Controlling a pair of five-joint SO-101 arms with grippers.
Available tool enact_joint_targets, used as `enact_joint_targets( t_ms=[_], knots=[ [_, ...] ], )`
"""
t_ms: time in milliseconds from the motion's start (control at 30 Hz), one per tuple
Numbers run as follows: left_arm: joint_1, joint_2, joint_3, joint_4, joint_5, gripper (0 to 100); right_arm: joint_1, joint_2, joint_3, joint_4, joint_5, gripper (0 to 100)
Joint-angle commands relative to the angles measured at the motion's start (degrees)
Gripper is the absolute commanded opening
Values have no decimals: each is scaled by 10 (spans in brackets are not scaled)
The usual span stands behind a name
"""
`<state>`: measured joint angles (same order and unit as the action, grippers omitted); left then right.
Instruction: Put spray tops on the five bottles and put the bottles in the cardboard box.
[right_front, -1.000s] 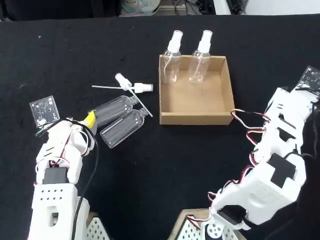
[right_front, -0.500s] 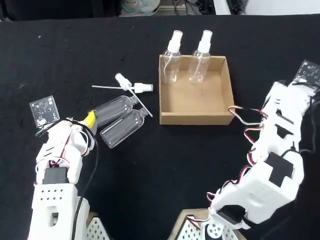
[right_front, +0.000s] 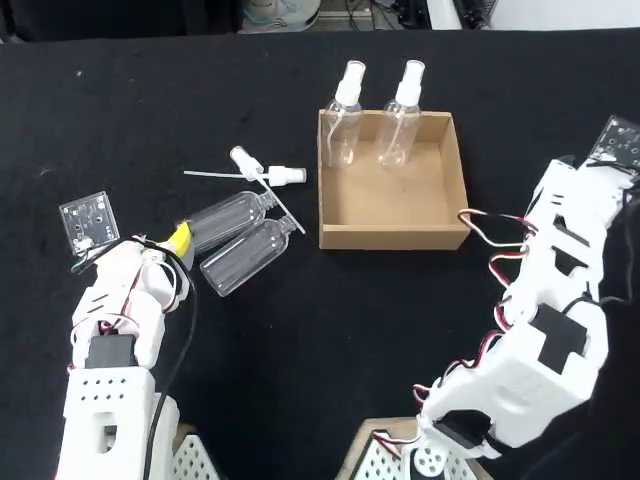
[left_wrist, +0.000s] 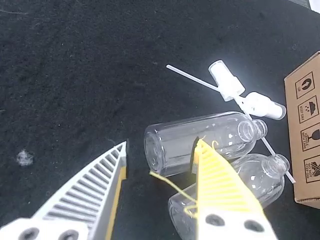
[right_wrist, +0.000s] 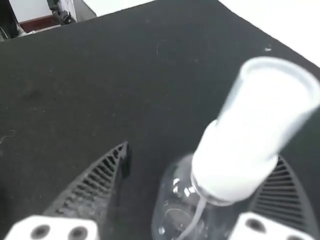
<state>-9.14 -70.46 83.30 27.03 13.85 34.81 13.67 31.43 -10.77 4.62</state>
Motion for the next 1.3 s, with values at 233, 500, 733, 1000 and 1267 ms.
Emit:
enact_joint_targets(
  t_ms=[233,500,733,1000,1267],
  knots=[
    [-4,-6,-7,-13,3,213,13,-44,-44,0,4,98],
    [-4,-6,-7,-12,3,213,29,-47,-45,0,1,11],
    [-1,-6,-7,-13,5,213,9,-138,-32,63,-24,11],
    [-2,-6,-7,-13,5,213,-76,-298,-29,255,-100,11],
    [-3,-6,-7,-12,7,213,-181,-360,-11,334,-141,11]
  ],
)
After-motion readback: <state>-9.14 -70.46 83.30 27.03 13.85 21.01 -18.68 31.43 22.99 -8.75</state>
